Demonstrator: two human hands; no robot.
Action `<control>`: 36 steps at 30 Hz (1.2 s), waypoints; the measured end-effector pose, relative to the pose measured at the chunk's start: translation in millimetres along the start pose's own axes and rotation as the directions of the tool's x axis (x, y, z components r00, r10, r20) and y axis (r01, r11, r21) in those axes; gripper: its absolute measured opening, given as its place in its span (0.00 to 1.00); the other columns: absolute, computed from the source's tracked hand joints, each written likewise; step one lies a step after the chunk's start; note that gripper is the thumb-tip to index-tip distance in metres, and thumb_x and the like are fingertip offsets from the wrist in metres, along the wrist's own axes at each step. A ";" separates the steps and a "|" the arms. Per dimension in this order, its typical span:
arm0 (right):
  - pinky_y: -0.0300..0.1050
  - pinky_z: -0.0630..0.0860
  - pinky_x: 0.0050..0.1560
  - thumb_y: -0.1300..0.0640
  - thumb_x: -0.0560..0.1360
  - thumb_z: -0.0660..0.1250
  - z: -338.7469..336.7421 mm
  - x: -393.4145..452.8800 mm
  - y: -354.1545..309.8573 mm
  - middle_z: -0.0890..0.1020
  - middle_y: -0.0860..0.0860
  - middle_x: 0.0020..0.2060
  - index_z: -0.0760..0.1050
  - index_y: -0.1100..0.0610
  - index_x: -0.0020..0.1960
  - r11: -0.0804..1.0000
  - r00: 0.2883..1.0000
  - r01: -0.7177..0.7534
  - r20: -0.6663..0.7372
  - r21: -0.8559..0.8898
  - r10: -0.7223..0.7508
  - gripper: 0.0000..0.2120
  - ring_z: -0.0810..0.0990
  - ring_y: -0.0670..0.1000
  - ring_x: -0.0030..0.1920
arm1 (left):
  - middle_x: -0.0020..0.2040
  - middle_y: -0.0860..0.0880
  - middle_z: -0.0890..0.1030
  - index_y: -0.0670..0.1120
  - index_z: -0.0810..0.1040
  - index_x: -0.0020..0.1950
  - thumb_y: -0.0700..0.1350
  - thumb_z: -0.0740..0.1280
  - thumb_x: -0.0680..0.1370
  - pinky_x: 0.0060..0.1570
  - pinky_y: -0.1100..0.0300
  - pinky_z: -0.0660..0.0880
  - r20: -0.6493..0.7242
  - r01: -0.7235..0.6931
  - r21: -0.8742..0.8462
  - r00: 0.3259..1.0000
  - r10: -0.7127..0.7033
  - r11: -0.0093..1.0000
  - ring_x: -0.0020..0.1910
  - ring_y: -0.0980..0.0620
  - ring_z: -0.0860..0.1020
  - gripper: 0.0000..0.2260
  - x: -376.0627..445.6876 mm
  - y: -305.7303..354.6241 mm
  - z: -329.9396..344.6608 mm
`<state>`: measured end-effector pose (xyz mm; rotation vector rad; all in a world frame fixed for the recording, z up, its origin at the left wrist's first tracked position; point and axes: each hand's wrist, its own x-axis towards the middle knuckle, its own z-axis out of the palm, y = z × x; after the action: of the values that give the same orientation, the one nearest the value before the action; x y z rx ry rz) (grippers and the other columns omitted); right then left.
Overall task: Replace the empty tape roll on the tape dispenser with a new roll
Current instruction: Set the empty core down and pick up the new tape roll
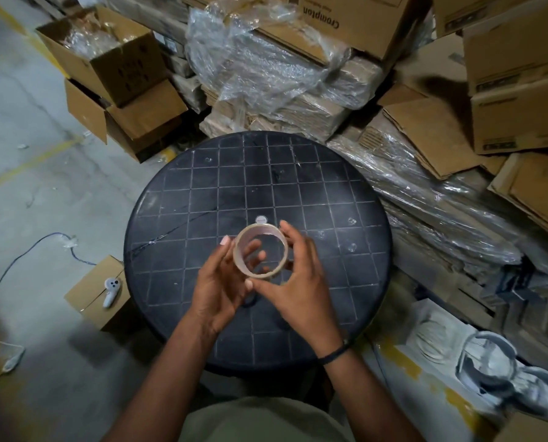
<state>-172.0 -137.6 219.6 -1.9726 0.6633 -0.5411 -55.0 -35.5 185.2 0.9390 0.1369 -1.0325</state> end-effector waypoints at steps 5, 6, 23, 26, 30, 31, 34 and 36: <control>0.46 0.72 0.71 0.53 0.64 0.83 23.5 10.0 3.6 0.64 0.42 0.73 0.64 0.48 0.76 0.998 0.998 0.063 0.027 -0.005 -0.062 0.46 0.67 0.45 0.74 | 0.52 0.40 0.85 0.41 0.85 0.56 0.52 0.71 0.76 0.42 0.53 0.81 0.009 -0.102 0.211 0.995 0.103 0.972 0.48 0.45 0.85 0.16 6.9 21.0 -21.4; 0.46 0.73 0.70 0.52 0.63 0.83 32.3 11.6 4.0 0.63 0.43 0.73 0.65 0.48 0.76 0.998 0.998 0.045 0.030 0.045 -0.046 0.46 0.68 0.46 0.74 | 0.56 0.38 0.85 0.38 0.84 0.59 0.49 0.69 0.77 0.45 0.53 0.83 0.018 -0.103 0.247 0.995 0.101 0.964 0.53 0.43 0.85 0.17 9.6 32.2 -29.0; 0.58 0.84 0.48 0.47 0.72 0.67 100.8 67.9 101.6 0.86 0.44 0.42 0.81 0.46 0.48 0.790 0.777 -0.591 -0.149 0.162 0.611 0.08 0.86 0.49 0.45 | 0.64 0.44 0.82 0.41 0.75 0.71 0.35 0.71 0.78 0.51 0.60 0.83 -0.137 0.029 0.330 0.990 0.018 0.944 0.59 0.49 0.82 0.21 91.1 27.3 -75.6; 0.58 0.84 0.46 0.48 0.70 0.66 111.6 90.0 141.0 0.86 0.45 0.41 0.81 0.44 0.45 0.748 0.731 -0.653 -0.159 0.114 0.663 0.07 0.86 0.52 0.43 | 0.64 0.45 0.80 0.42 0.76 0.71 0.34 0.71 0.78 0.48 0.61 0.81 -0.239 0.031 0.473 0.966 0.094 0.881 0.60 0.48 0.81 0.21 114.5 9.8 -91.2; 0.58 0.85 0.43 0.51 0.69 0.67 131.9 109.4 201.4 0.87 0.50 0.39 0.84 0.47 0.42 0.631 0.616 -0.773 -0.156 0.069 0.772 0.06 0.86 0.57 0.41 | 0.61 0.42 0.83 0.43 0.79 0.67 0.35 0.69 0.79 0.49 0.61 0.79 -0.251 0.139 0.712 0.966 0.065 0.688 0.47 0.52 0.82 0.16 127.5 -20.2 -112.5; 0.59 0.85 0.43 0.50 0.67 0.67 141.2 110.8 227.5 0.87 0.52 0.38 0.84 0.48 0.44 0.604 0.589 -0.795 -0.160 0.064 0.792 0.10 0.86 0.59 0.40 | 0.59 0.43 0.84 0.45 0.78 0.68 0.38 0.68 0.79 0.48 0.60 0.81 -0.220 0.153 0.793 0.974 0.043 0.590 0.45 0.52 0.83 0.17 126.2 -27.0 -116.4; 0.60 0.84 0.46 0.50 0.66 0.66 164.6 107.7 273.2 0.88 0.55 0.41 0.85 0.51 0.49 0.530 0.513 -0.846 -0.181 0.058 0.839 0.15 0.87 0.63 0.44 | 0.71 0.40 0.75 0.46 0.72 0.75 0.46 0.68 0.78 0.70 0.49 0.72 0.006 -0.007 0.997 1.000 0.012 0.082 0.68 0.43 0.76 0.25 127.5 -48.0 -136.4; 0.55 0.83 0.52 0.53 0.70 0.68 163.1 105.3 246.7 0.88 0.57 0.47 0.85 0.54 0.52 0.507 0.490 -0.860 -0.194 0.053 0.850 0.13 0.86 0.62 0.50 | 0.81 0.39 0.60 0.44 0.62 0.80 0.50 0.66 0.79 0.78 0.46 0.58 0.101 -0.107 0.963 0.994 -0.039 -0.246 0.80 0.40 0.58 0.31 126.1 -57.1 -148.0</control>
<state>-48.3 -199.0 -62.2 -1.3512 1.6794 -0.0669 15.2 -23.6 -4.5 2.4420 -1.1059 -0.9786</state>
